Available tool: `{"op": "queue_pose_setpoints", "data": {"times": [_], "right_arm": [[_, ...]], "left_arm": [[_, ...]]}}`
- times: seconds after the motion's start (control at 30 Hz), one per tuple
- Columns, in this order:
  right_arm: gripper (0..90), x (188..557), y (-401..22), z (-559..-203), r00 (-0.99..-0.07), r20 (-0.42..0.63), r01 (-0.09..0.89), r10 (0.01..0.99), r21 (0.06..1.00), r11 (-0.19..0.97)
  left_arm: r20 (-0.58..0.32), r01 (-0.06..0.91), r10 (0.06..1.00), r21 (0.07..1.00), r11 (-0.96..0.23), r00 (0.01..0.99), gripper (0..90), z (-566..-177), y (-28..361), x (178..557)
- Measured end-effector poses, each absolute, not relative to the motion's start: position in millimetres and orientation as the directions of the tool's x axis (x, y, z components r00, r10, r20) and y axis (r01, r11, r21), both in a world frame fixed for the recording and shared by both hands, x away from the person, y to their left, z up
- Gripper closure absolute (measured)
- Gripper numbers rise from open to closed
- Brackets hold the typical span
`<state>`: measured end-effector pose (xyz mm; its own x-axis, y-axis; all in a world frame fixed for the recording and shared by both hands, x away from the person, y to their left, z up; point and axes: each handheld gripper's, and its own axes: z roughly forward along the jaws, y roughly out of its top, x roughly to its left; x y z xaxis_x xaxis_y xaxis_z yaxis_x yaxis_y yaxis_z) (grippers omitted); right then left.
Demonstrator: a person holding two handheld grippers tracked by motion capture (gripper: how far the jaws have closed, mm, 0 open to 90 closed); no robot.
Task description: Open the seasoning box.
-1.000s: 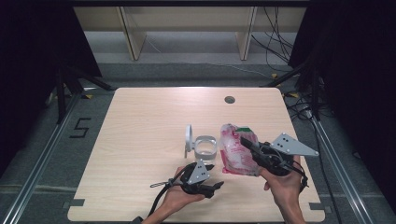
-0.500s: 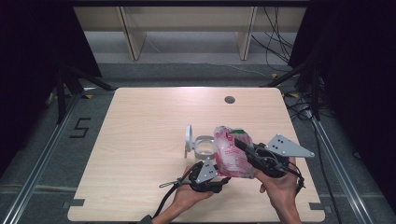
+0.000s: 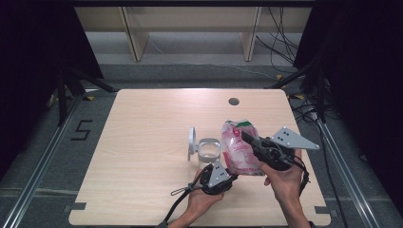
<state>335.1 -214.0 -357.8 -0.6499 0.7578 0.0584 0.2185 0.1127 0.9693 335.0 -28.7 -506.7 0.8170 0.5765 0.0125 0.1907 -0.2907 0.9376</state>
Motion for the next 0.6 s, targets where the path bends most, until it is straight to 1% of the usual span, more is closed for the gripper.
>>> {"op": "queue_pose_setpoints", "data": {"times": [0.03, 0.07, 0.1, 0.13, 0.17, 0.23, 0.27, 0.3, 0.33, 0.4, 0.5, 0.53, 0.57, 0.6], "right_arm": [[90.0, 337.6, -213.3, -356.6, -0.652, 0.052, 0.22, 0.757, 0.968, 0.123], [90.0, 339.7, -211.9, -355.5, -0.646, 0.048, 0.22, 0.762, 0.967, 0.126], [90.0, 341.4, -209.6, -354.9, -0.649, 0.057, 0.226, 0.759, 0.967, 0.121], [90.0, 342.9, -208.3, -354.2, -0.641, 0.042, 0.218, 0.767, 0.967, 0.13], [90.0, 344.3, -205.7, -353.8, -0.647, 0.053, 0.227, 0.761, 0.966, 0.126], [90.0, 345.8, -203.4, -353.0, -0.642, 0.042, 0.222, 0.765, 0.966, 0.134], [90.0, 347.0, -201.6, -352.9, -0.65, 0.049, 0.225, 0.758, 0.966, 0.13], [90.0, 349.3, -201.2, -352.3, -0.656, 0.017, 0.203, 0.755, 0.967, 0.154], [90.0, 349.0, -199.4, -352.0, -0.647, 0.04, 0.225, 0.762, 0.964, 0.14], [90.0, 352.7, -197.0, -351.6, -0.661, 0.036, 0.213, 0.75, 0.967, 0.142], [90.0, 353.9, -194.0, -350.9, -0.66, 0.049, 0.229, 0.749, 0.964, 0.138], [90.0, 355.2, -194.0, -350.2, -0.657, 0.019, 0.21, 0.753, 0.965, 0.158], [90.0, 356.3, -193.1, -350.1, -0.659, 0.013, 0.198, 0.752, 0.968, 0.157], [90.0, 354.3, -192.0, -349.6, -0.653, 0.037, 0.229, 0.757, 0.962, 0.15]], "left_arm": [[0.028, 0.182, 0.587, 0.938, -0.295, 0.809, 73.9, -506.3, -29.9, 334.0], [0.003, 0.195, 0.598, 0.944, -0.267, 0.802, 74.1, -507.2, -32.7, 332.4], [0.014, 0.196, 0.603, 0.939, -0.281, 0.797, 74.2, -506.9, -32.0, 333.0], [0.014, 0.196, 0.603, 0.939, -0.281, 0.797, 74.4, -506.9, -32.0, 333.0], [-0.001, 0.202, 0.618, 0.946, -0.255, 0.786, 74.4, -508.0, -33.9, 333.7], [-0.006, 0.213, 0.64, 0.945, -0.248, 0.769, 74.5, -507.7, -34.4, 332.7], [-0.02, 0.22, 0.642, 0.947, -0.233, 0.767, 74.5, -507.9, -34.6, 332.9], [-0.032, 0.223, 0.641, 0.949, -0.22, 0.767, 74.5, -508.3, -34.1, 333.4], [-0.037, 0.232, 0.649, 0.948, -0.218, 0.76, 74.5, -507.8, -33.1, 332.7], [-0.06, 0.238, 0.647, 0.952, -0.191, 0.76, 74.5, -508.6, -33.5, 332.3], [-0.075, 0.244, 0.657, 0.955, -0.169, 0.75, 74.6, -509.3, -36.4, 330.4], [-0.081, 0.247, 0.652, 0.955, -0.166, 0.754, 74.6, -509.2, -37.4, 329.5], [-0.081, 0.247, 0.652, 0.955, -0.166, 0.754, 74.7, -509.2, -37.4, 329.5], [-0.096, 0.251, 0.652, 0.957, -0.148, 0.752, 74.7, -509.2, -40.0, 328.7]]}}
